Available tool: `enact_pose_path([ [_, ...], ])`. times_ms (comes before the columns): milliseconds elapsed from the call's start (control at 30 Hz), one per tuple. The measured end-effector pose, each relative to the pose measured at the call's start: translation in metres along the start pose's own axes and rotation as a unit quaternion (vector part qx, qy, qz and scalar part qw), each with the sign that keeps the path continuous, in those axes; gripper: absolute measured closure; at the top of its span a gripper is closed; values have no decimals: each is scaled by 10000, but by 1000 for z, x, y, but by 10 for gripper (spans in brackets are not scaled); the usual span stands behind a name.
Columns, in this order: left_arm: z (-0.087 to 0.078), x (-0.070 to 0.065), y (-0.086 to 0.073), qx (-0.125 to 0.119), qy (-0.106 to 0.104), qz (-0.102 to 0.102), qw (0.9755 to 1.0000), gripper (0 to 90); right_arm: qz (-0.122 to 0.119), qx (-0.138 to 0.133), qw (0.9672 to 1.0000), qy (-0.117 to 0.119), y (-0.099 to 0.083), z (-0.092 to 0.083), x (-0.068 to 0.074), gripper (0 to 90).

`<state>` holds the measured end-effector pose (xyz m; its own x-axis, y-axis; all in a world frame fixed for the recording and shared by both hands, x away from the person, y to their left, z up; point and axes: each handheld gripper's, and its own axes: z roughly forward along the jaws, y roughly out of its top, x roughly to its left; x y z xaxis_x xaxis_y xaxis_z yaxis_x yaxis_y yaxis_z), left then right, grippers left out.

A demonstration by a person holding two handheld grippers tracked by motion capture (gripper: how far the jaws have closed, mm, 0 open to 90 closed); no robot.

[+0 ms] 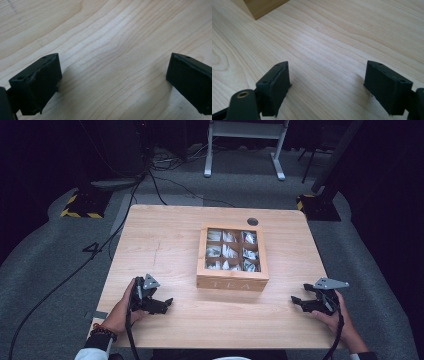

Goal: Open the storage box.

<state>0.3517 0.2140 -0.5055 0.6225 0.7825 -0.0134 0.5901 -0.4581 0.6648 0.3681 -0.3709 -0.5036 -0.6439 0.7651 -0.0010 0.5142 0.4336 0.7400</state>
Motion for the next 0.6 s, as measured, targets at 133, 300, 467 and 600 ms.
enact_pose_path([
  [133, 0, 2, 0, 2, -74, 69, 9999, 4, -30, 7, 10000, 4, 0, 0, 0, 191],
  [300, 0, 6, 0, 17, -211, 218, 9995, 3, -51, 21, 10000, 27, 0, 0, 0, 172],
  [467, 0, 5, 0, 14, -210, 211, 9996, 5, -40, 75, 9999, 76, 3, 2, -2, 185],
  [600, 0, 5, 0, 15, -212, 211, 9996, 5, -124, 44, 9996, 239, 16, 3, 1, 199],
])
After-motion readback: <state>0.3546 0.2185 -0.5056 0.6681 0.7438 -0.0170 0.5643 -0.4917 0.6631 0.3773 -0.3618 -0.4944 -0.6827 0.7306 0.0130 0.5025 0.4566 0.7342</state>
